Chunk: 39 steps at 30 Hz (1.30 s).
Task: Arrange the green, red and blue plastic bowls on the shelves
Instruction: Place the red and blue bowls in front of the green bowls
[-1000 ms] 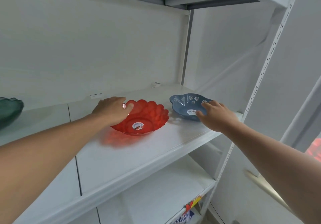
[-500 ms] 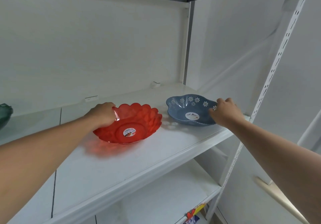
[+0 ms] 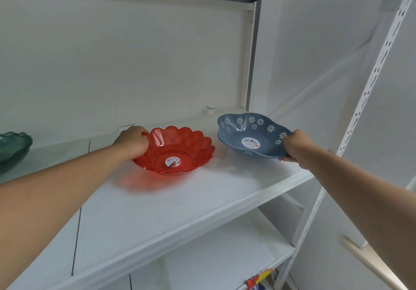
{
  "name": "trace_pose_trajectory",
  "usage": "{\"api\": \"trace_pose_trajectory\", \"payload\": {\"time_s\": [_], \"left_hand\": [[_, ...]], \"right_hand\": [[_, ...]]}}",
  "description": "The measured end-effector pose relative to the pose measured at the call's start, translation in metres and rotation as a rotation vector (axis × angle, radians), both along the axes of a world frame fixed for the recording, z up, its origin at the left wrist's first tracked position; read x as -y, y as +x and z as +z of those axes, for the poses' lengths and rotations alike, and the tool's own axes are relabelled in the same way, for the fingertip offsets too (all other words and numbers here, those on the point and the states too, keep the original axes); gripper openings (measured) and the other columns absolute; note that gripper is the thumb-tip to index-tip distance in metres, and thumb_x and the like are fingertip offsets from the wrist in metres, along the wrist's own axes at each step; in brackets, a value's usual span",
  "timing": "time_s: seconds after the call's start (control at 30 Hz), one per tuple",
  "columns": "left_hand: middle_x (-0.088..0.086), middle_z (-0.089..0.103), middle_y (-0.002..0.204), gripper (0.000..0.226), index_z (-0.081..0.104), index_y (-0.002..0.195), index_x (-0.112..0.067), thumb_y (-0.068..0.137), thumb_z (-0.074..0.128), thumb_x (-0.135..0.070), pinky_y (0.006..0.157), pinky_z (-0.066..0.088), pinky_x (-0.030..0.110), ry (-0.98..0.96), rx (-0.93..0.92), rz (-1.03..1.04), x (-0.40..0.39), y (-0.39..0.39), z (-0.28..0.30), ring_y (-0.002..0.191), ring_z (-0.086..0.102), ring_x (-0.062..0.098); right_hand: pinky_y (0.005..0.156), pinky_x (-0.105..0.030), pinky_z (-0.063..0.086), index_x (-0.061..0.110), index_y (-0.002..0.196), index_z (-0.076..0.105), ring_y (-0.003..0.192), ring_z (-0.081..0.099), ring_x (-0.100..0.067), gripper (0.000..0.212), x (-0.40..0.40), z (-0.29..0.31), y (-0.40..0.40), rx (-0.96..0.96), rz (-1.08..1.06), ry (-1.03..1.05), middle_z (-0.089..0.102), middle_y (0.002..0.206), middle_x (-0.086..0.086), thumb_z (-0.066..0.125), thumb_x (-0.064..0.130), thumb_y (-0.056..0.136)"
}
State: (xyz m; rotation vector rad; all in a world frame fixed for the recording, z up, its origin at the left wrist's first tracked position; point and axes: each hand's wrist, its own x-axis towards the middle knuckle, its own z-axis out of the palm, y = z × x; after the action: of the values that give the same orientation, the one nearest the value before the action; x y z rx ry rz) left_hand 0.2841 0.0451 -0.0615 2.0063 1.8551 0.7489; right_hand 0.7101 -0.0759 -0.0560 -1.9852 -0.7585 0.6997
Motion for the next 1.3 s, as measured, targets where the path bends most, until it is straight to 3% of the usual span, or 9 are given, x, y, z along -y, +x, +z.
{"api": "trace_pose_trajectory", "payload": {"time_s": [0.07, 0.2, 0.37, 0.5, 0.67, 0.87, 1.03, 1.1, 1.3], "left_hand": [[0.01, 0.068, 0.138, 0.042, 0.072, 0.131, -0.017, 0.099, 0.045, -0.01, 0.092, 0.047, 0.033, 0.009, 0.034, 0.025, 0.006, -0.007, 0.01, 0.125, 0.061, 0.035], [0.012, 0.069, 0.136, 0.042, 0.071, 0.132, -0.015, 0.1, 0.044, -0.009, 0.093, 0.05, 0.035, 0.032, 0.1, 0.062, 0.019, -0.03, 0.027, 0.122, 0.063, 0.035], [0.012, 0.071, 0.131, 0.04, 0.072, 0.13, -0.015, 0.1, 0.045, -0.011, 0.088, 0.049, 0.034, 0.038, 0.126, 0.135, 0.048, -0.076, 0.034, 0.117, 0.065, 0.034], [0.011, 0.073, 0.126, 0.039, 0.075, 0.123, -0.015, 0.096, 0.047, -0.014, 0.087, 0.052, 0.034, 0.049, 0.109, 0.25, 0.087, -0.126, 0.033, 0.105, 0.067, 0.03], [0.015, 0.075, 0.119, 0.039, 0.078, 0.119, -0.01, 0.097, 0.046, -0.002, 0.083, 0.05, 0.031, 0.048, 0.072, 0.424, 0.145, -0.188, 0.039, 0.101, 0.068, 0.031], [0.009, 0.074, 0.114, 0.043, 0.077, 0.121, -0.016, 0.095, 0.046, -0.001, 0.077, 0.051, 0.032, 0.083, 0.098, 0.562, 0.201, -0.256, 0.045, 0.095, 0.066, 0.028], [0.015, 0.076, 0.103, 0.036, 0.073, 0.098, -0.021, 0.091, 0.045, 0.001, 0.082, 0.056, 0.036, 0.107, 0.101, 0.547, 0.224, -0.315, 0.05, 0.099, 0.072, 0.036], [0.014, 0.077, 0.104, 0.037, 0.076, 0.102, -0.02, 0.093, 0.046, 0.0, 0.075, 0.054, 0.032, 0.111, 0.12, 0.533, 0.228, -0.341, 0.047, 0.091, 0.071, 0.033], [0.01, 0.076, 0.096, 0.036, 0.076, 0.104, -0.018, 0.092, 0.046, -0.003, 0.05, 0.048, 0.028, 0.061, 0.187, 0.48, 0.239, -0.419, 0.033, 0.072, 0.069, 0.022]], "right_hand": [[0.038, -0.034, 0.056, -0.001, 0.121, 0.048, 0.056, 0.065, -0.037, 0.024, 0.002, 0.01, -0.01, 0.005, 0.007, 0.01, 0.063, 0.086, -0.025, 0.034, 0.009, 0.104], [0.042, -0.035, 0.058, -0.004, 0.121, 0.052, 0.061, 0.067, -0.038, 0.024, 0.003, 0.027, -0.033, 0.056, 0.048, 0.016, 0.068, 0.097, -0.031, 0.037, 0.007, 0.105], [0.03, -0.028, 0.05, -0.004, 0.119, 0.058, 0.048, 0.066, -0.032, 0.027, -0.004, 0.032, -0.065, -0.015, 0.086, 0.045, 0.066, 0.082, -0.023, 0.037, 0.009, 0.107], [0.031, -0.032, 0.053, -0.01, 0.125, 0.06, 0.06, 0.065, -0.038, 0.031, -0.022, 0.031, -0.104, -0.017, 0.232, 0.042, 0.071, 0.103, -0.032, 0.041, 0.005, 0.106], [0.051, -0.041, 0.062, -0.007, 0.119, 0.065, 0.074, 0.075, -0.044, 0.03, -0.032, 0.024, -0.165, -0.003, 0.429, 0.069, 0.074, 0.096, -0.031, 0.044, 0.002, 0.099], [0.079, -0.052, 0.065, -0.004, 0.11, 0.068, 0.065, 0.074, -0.039, 0.028, -0.02, 0.025, -0.243, 0.026, 0.574, 0.106, 0.075, 0.087, -0.028, 0.045, 0.001, 0.095], [0.078, -0.053, 0.065, -0.004, 0.111, 0.068, 0.064, 0.074, -0.039, 0.03, -0.005, 0.031, -0.307, 0.057, 0.596, 0.116, 0.075, 0.087, -0.028, 0.044, 0.001, 0.093], [0.077, -0.052, 0.065, -0.004, 0.112, 0.067, 0.065, 0.074, -0.039, 0.03, 0.004, 0.029, -0.331, 0.077, 0.572, 0.11, 0.075, 0.087, -0.028, 0.044, 0.002, 0.094], [0.055, -0.037, 0.063, -0.006, 0.121, 0.061, 0.06, 0.071, -0.034, 0.029, 0.029, 0.023, -0.404, 0.083, 0.448, 0.071, 0.071, 0.087, -0.026, 0.042, 0.001, 0.099]]}}
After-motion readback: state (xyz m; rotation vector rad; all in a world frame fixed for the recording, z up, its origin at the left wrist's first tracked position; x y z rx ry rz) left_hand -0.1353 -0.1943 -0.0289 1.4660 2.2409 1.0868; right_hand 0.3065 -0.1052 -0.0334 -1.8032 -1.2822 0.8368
